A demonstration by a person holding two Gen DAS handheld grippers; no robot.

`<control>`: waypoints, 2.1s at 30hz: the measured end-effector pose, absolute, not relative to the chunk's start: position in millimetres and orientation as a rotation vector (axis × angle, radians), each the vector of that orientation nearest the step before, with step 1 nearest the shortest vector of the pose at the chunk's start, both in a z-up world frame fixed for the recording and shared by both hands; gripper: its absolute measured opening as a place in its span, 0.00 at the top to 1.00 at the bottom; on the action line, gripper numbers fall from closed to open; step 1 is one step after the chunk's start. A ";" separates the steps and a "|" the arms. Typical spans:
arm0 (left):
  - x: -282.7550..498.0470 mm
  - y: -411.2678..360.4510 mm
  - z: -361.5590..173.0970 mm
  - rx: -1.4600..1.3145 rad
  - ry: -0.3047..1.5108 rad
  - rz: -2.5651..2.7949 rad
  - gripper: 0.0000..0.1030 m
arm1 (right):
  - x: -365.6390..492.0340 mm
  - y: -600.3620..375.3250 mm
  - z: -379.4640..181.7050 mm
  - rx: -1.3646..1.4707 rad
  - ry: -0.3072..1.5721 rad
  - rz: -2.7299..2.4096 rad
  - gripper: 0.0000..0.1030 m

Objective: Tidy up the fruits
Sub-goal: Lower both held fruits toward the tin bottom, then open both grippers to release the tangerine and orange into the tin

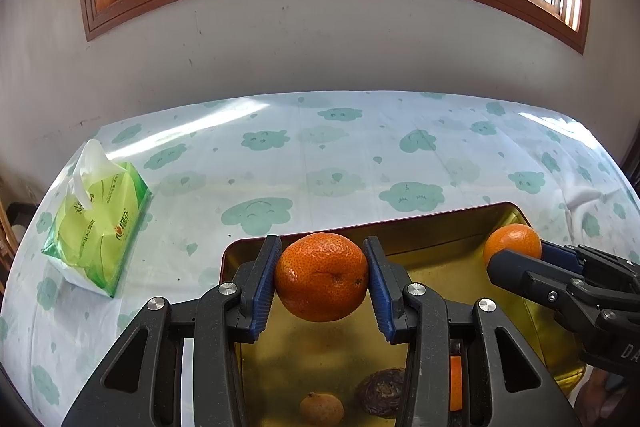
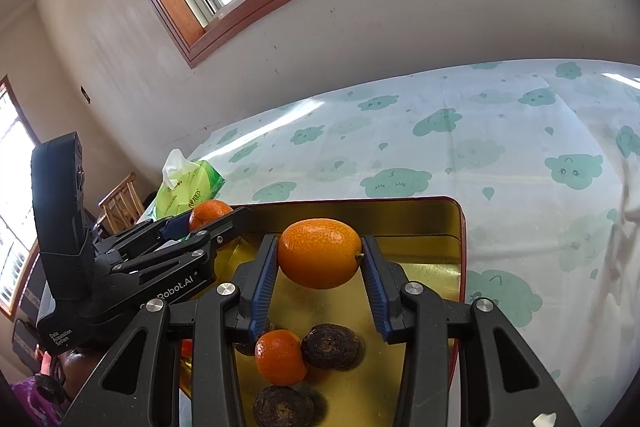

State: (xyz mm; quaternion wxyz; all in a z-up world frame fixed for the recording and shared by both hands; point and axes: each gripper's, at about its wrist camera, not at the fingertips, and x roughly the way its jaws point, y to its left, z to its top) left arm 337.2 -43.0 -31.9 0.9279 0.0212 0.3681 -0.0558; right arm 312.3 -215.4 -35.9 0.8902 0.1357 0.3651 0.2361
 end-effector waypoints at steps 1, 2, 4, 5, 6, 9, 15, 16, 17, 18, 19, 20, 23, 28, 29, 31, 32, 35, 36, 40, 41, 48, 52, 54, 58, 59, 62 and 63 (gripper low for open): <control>337.2 -42.9 -32.1 0.043 0.755 -0.114 0.58 | 312.5 -215.8 -35.2 0.281 0.758 0.491 0.62; 337.2 -42.9 -32.0 0.042 0.755 -0.114 0.58 | 312.4 -215.5 -35.8 0.281 0.758 0.490 0.62; 337.3 -42.8 -32.1 0.042 0.754 -0.114 0.58 | 313.1 -215.6 -35.4 0.281 0.758 0.491 0.62; 337.4 -42.8 -32.1 0.042 0.754 -0.114 0.58 | 313.2 -215.2 -36.1 0.281 0.758 0.492 0.62; 337.5 -42.8 -32.1 0.042 0.755 -0.114 0.58 | 312.8 -215.1 -36.0 0.281 0.758 0.491 0.62; 337.5 -42.7 -32.1 0.043 0.755 -0.114 0.58 | 312.2 -214.6 -37.9 0.283 0.760 0.492 0.62; 337.8 -42.6 -32.1 0.042 0.755 -0.114 0.58 | 313.9 -214.1 -38.1 0.280 0.759 0.492 0.62; 337.8 -42.7 -32.0 0.042 0.755 -0.114 0.59 | 314.5 -213.9 -38.4 0.281 0.760 0.492 0.62; 337.8 -42.7 -31.9 0.042 0.755 -0.113 0.58 | 314.2 -213.8 -39.0 0.281 0.760 0.493 0.62; 337.7 -42.7 -31.8 0.042 0.755 -0.113 0.58 | 314.4 -213.8 -38.3 0.280 0.760 0.493 0.62; 337.8 -42.7 -32.5 0.041 0.756 -0.113 0.58 | 314.5 -213.5 -39.0 0.279 0.761 0.492 0.62; 338.0 -42.6 -32.4 0.042 0.756 -0.114 0.58 | 314.7 -213.5 -38.8 0.281 0.761 0.493 0.62; 338.2 -42.7 -32.3 0.042 0.756 -0.113 0.58 | 314.4 -213.4 -38.8 0.280 0.761 0.492 0.62; 338.4 -43.0 -32.1 0.042 0.756 -0.113 0.59 | 315.9 -213.6 -38.0 0.280 0.762 0.493 0.62; 338.5 -43.0 -32.1 0.043 0.756 -0.113 0.59 | 315.3 -213.4 -38.8 0.280 0.762 0.493 0.62; 338.3 -42.7 -32.6 0.044 0.756 -0.113 0.58 | 315.9 -213.3 -39.1 0.280 0.764 0.493 0.62; 338.2 -42.5 -33.3 0.044 0.756 -0.112 0.58 | 315.1 -213.0 -39.8 0.280 0.764 0.493 0.62; 338.3 -42.5 -33.3 0.044 0.756 -0.113 0.58 | 315.5 -212.9 -39.9 0.280 0.763 0.494 0.62; 338.2 -42.5 -33.4 0.044 0.757 -0.113 0.58 | 316.0 -212.9 -39.4 0.279 0.764 0.494 0.62; 338.6 -42.6 -33.3 0.044 0.757 -0.114 0.59 | 315.6 -212.7 -39.7 0.280 0.765 0.494 0.62; 338.5 -42.7 -33.3 0.044 0.758 -0.113 0.59 | 316.3 -212.7 -38.9 0.280 0.765 0.493 0.62; 338.5 -42.5 -34.4 0.045 0.760 -0.113 0.58 | 316.7 -212.1 -38.8 0.279 0.766 0.494 0.62; 339.0 -42.5 -34.3 0.045 0.759 -0.112 0.58 | 318.4 -210.4 -42.0 0.278 0.769 0.494 0.62; 339.3 -43.0 -34.3 0.046 0.760 -0.112 0.58 | 317.9 -210.3 -43.9 0.278 0.770 0.493 0.62; 338.9 -42.4 -34.5 0.047 0.761 -0.108 0.55 | 321.1 -210.5 -45.2 0.281 0.773 0.488 0.61; 338.3 -41.8 -34.8 0.048 0.757 -0.105 0.50 | 321.5 -211.3 -45.1 0.283 0.772 0.485 0.60; 337.0 -40.9 -33.3 0.050 0.742 -0.095 0.36 | 319.5 -214.7 -44.3 0.287 0.761 0.476 0.57; 335.8 -40.9 -32.4 0.054 0.737 -0.092 0.34 | 318.8 -216.3 -43.7 0.290 0.759 0.474 0.56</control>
